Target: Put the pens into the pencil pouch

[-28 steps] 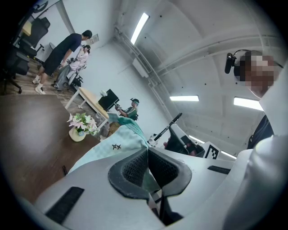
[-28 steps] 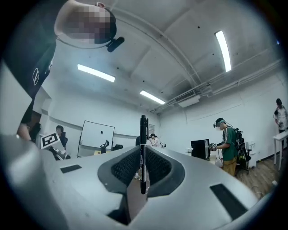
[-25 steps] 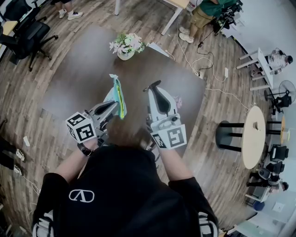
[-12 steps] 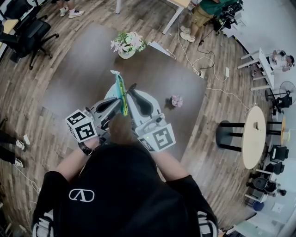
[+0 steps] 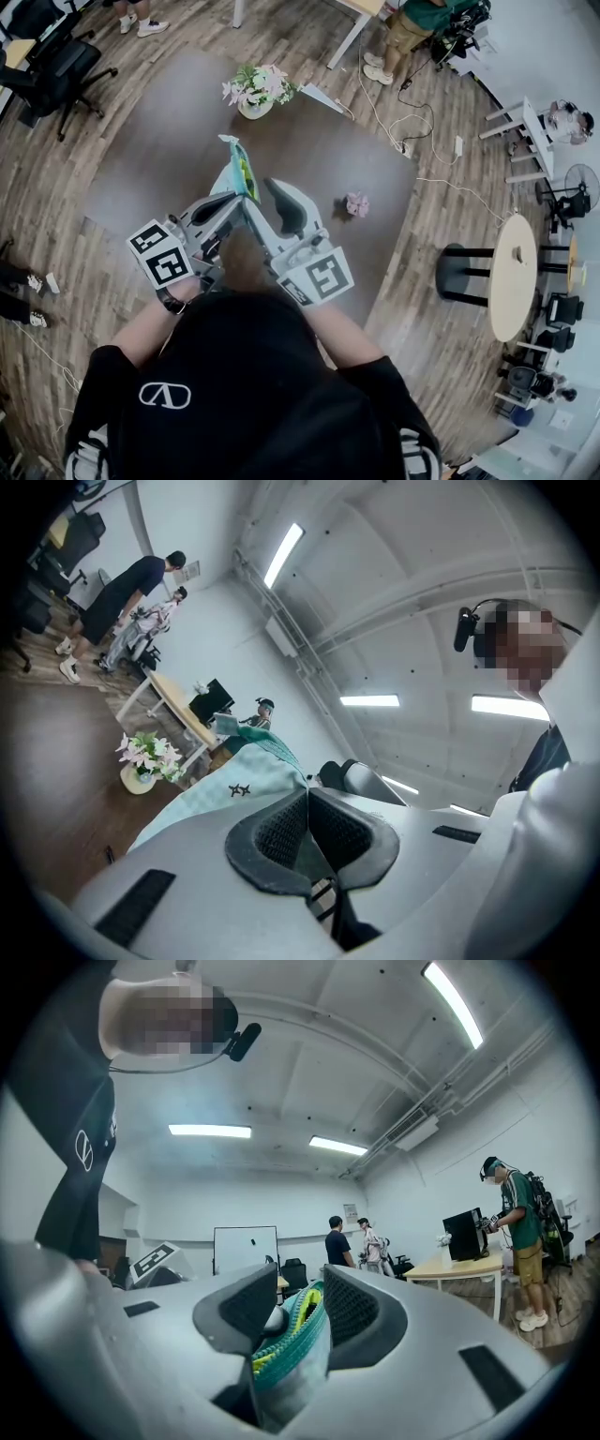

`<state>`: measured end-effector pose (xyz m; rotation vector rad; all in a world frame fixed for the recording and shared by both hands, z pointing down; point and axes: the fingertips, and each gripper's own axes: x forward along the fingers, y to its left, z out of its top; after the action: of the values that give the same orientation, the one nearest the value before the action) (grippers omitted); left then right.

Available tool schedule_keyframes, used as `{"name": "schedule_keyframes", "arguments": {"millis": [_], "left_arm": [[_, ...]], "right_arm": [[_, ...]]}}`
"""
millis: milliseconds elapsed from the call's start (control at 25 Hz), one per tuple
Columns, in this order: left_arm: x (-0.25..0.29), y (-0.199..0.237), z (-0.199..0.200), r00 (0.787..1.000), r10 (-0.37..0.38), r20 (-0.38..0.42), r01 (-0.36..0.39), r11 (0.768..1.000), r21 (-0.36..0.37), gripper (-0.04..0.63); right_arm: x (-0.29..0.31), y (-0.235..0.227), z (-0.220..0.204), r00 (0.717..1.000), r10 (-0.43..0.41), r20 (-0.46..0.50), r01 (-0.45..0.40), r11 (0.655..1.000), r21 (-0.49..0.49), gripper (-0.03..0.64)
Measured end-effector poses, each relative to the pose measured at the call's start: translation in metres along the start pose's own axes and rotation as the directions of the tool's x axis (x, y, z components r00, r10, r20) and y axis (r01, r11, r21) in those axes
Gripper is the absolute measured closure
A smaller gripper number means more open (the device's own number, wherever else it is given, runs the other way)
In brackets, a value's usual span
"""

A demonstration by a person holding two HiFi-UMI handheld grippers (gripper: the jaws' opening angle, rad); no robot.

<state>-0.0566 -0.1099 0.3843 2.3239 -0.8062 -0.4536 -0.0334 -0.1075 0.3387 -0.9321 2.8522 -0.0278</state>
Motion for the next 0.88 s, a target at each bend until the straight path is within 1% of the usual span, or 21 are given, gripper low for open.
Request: {"name": "schedule_keyframes", "arguments": {"millis": [200, 320, 400, 520, 600, 680, 800, 880], "left_arm": [[-0.016, 0.014, 0.001, 1.0, 0.017, 0.009, -0.017, 1.0, -0.009, 0.586], [-0.027, 0.018, 0.003, 0.999, 0.036, 0.016, -0.036, 0.999, -0.014, 0.586], [-0.03, 0.019, 0.004, 0.998, 0.052, 0.023, -0.052, 0.998, -0.019, 0.586], [-0.037, 0.021, -0.002, 0.996, 0.08, 0.031, -0.079, 0.996, -0.036, 0.586], [-0.043, 0.023, -0.006, 0.995, 0.097, 0.035, -0.095, 0.994, -0.048, 0.586], [-0.049, 0.025, -0.011, 0.992, 0.115, 0.042, -0.113, 0.992, -0.06, 0.586], [-0.058, 0.028, -0.019, 0.988, 0.148, 0.05, -0.144, 0.987, -0.076, 0.586], [-0.067, 0.034, -0.022, 0.984, 0.168, 0.053, -0.163, 0.983, -0.089, 0.586]], "right_arm": [[0.007, 0.0, 0.002, 0.999, -0.036, 0.024, 0.036, 0.999, -0.015, 0.48], [0.01, -0.02, 0.002, 0.995, -0.097, 0.014, 0.098, 0.995, -0.014, 0.48], [0.013, -0.044, -0.007, 0.989, -0.141, -0.032, 0.141, 0.99, -0.017, 0.482], [0.024, -0.079, -0.048, 0.97, -0.179, -0.167, 0.177, 0.984, -0.024, 0.482], [0.035, -0.1, -0.087, 0.942, -0.183, -0.283, 0.191, 0.982, 0.001, 0.482], [0.045, -0.114, -0.129, 0.902, -0.17, -0.397, 0.198, 0.98, 0.029, 0.48], [0.059, -0.123, -0.191, 0.825, -0.122, -0.552, 0.188, 0.98, 0.064, 0.48], [0.071, -0.123, -0.236, 0.761, -0.086, -0.644, 0.177, 0.981, 0.078, 0.48]]}}
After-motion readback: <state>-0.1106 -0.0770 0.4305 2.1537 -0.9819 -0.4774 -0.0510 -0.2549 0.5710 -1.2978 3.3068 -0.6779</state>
